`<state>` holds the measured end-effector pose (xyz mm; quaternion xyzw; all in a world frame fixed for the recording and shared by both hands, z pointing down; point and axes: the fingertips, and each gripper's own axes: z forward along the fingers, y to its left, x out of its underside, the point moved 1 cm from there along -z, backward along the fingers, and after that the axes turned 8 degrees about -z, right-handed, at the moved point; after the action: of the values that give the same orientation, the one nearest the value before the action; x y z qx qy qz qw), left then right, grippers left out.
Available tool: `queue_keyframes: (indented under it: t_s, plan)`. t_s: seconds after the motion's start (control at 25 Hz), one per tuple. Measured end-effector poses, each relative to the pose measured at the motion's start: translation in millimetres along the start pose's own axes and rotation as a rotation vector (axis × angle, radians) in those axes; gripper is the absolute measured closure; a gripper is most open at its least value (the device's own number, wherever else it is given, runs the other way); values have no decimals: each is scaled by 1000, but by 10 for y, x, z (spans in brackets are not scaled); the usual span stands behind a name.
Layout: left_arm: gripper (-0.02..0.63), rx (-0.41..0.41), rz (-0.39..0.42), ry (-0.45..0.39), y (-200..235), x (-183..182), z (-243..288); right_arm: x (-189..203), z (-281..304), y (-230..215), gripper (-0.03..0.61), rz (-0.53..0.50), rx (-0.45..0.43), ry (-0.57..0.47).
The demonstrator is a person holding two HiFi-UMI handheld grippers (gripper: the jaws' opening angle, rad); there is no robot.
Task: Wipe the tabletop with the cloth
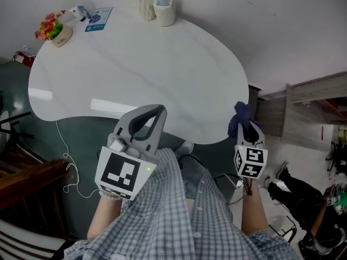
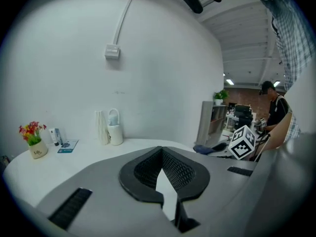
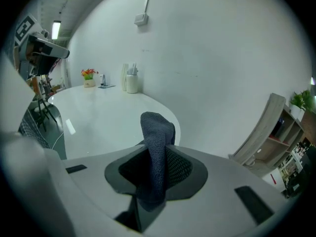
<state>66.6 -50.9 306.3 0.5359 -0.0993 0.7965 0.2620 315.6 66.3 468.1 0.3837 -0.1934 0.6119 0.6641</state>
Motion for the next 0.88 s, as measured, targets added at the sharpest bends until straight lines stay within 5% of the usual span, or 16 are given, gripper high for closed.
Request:
queue_keyframes:
  t_s: [0.36,0.88]
  plan:
    - [609,-72,-25,14,56,74,-127,212,280,63,495,-27,-62,79]
    - [609,-46,-13,22,160,94,-165,236,296,125,495,18,-23,94]
